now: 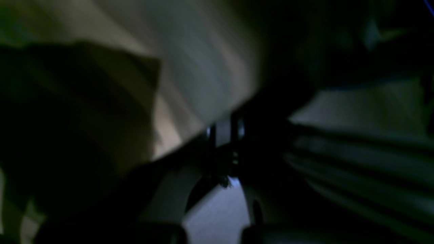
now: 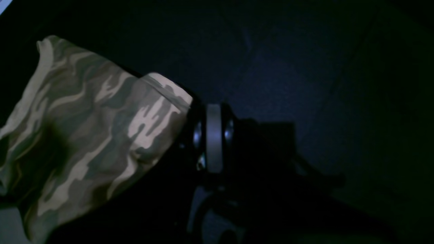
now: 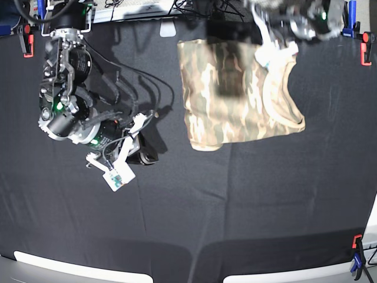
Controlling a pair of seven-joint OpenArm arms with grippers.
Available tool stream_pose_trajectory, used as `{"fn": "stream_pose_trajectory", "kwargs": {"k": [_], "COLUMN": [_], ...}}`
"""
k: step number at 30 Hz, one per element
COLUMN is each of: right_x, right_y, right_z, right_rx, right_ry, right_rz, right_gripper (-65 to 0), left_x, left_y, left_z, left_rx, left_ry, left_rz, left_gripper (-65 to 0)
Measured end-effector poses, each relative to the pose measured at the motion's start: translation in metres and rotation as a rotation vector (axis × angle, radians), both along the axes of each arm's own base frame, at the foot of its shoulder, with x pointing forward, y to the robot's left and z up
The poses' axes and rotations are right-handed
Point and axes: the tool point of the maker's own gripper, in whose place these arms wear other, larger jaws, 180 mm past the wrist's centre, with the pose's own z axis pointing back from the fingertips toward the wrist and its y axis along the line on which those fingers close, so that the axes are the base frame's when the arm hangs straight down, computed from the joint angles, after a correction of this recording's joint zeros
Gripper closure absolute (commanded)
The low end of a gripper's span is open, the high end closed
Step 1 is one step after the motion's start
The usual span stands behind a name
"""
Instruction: Layout the t-shirt on the table in an organized manner, then fold the t-shirt properly
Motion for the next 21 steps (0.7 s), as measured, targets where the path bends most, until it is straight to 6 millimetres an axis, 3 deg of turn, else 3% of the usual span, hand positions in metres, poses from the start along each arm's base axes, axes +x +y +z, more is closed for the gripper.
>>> {"fn": "stream_pose_trajectory", "kwargs": {"k": [4,8,16,21], "right_x": [0.004,0.017,0.051,0.043], "right_y": [0.002,0.007,0.064,0.087], "right_z": [0.002,-0.015,-0.043,-0.076], "right_rx": [0.031,0.029,0.057,0.015], "right_ry": [-0.012,0.044,0.165,0.267], "right_rz": [-0.003,0.012,0.107,0.140], "right_gripper": [0.0,0.0,0.0,0.0], "left_x": [0.027,0.047,0.072,0.084], "left_y": [0.016,0.031,0.092,0.113], "left_z": [-0.005,-0.004,-0.001,0.005], "left_rx": [0.084,0.130,0.326,0.404], "left_ry": [-0.055,-0.109,-0.211,-0.281], "left_rz": [0.036,0.085,0.185,0.231], "left_gripper": [0.0,0.0,0.0,0.0]}}
